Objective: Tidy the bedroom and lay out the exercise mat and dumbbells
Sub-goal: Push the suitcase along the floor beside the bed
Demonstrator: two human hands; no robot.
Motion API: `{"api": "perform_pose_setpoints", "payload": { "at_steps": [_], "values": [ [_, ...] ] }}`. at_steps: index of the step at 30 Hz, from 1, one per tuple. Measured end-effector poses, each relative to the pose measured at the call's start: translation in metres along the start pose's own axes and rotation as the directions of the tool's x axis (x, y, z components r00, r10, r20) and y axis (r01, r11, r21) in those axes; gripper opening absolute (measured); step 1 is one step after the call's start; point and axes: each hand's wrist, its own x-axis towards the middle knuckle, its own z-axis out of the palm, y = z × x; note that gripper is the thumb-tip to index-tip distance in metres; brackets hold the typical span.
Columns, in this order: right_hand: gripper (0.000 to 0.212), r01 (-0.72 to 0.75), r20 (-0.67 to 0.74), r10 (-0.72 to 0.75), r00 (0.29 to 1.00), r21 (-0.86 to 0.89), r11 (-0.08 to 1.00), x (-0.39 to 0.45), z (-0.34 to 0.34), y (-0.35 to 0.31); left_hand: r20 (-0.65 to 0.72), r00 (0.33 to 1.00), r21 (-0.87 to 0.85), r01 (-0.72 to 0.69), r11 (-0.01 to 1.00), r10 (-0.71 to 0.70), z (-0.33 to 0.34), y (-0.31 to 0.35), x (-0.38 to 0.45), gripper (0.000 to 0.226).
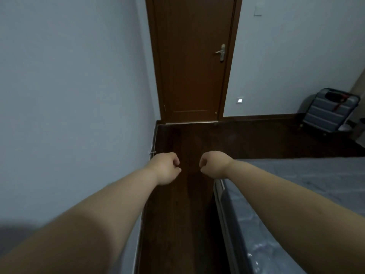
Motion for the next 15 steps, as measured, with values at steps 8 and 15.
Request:
{"api": "perform_pose_setpoints", "payload": {
  "at_steps": [8, 15],
  "values": [
    [0.023, -0.148, -0.069, 0.152, 0.986, 0.057, 0.987, 0.192, -0.074, 0.023, 0.122, 0.991, 0.008, -0.062, 0.998, 0.061, -0.068, -0.029, 0.23, 0.023],
    [0.011, -0.307, -0.094, 0.32, 0.943, 0.126, 0.943, 0.325, -0.153, 0.099, 0.233, 0.958, 0.042, -0.182, 0.982, 0.168, -0.084, 0.027, 0.426, 0.026]
  ]
}}
